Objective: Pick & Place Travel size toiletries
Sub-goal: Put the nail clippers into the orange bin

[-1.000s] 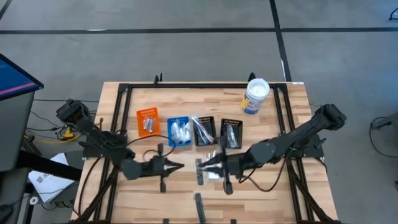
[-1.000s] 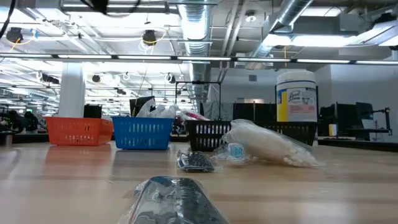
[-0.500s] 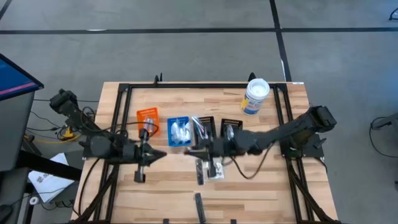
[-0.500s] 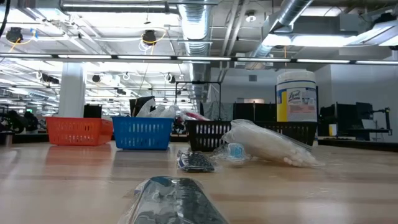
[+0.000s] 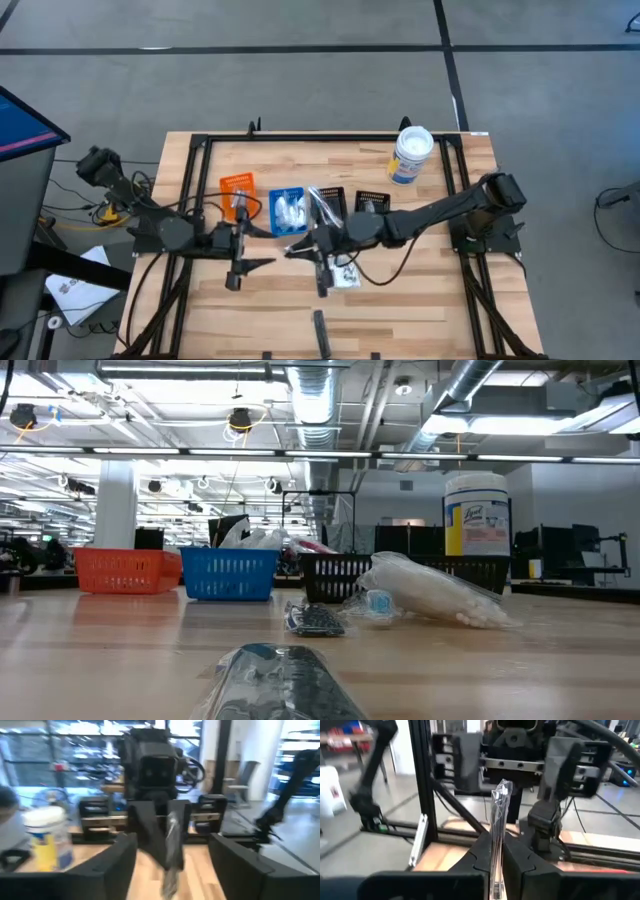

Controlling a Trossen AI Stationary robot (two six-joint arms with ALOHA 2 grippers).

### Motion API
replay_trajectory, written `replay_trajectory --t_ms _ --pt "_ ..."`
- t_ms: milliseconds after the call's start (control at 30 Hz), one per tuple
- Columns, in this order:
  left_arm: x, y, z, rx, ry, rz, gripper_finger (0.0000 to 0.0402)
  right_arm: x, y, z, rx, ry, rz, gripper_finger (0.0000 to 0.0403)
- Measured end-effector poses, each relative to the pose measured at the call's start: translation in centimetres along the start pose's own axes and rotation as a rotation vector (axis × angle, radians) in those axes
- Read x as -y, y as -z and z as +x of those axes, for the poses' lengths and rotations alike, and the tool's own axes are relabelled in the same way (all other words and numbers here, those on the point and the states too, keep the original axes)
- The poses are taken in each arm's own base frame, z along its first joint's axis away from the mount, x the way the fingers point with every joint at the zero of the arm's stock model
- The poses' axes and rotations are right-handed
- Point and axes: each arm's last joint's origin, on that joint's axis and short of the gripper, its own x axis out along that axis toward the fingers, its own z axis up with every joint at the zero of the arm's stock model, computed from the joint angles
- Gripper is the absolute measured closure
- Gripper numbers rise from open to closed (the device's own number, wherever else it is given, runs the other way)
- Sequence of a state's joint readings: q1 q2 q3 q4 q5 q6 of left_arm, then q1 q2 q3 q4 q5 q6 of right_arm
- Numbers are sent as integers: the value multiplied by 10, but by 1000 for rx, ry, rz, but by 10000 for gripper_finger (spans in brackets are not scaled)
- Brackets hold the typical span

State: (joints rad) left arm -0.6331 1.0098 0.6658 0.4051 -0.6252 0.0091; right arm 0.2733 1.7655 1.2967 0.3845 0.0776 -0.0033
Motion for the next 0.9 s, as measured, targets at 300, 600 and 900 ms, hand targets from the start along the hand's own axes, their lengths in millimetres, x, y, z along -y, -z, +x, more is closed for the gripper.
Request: replay_trajectory --t_ms 300,600,900 --pt "2 12 11 -47 22 18 116 -16 -3 23 -20 -31 -65 388" --pt "1 11 12 -38 16 19 168 -11 -3 24 -32 15 -64 390" --pt "0 11 12 -36 12 14 288 -10 -3 24 -35 40 -63 387"
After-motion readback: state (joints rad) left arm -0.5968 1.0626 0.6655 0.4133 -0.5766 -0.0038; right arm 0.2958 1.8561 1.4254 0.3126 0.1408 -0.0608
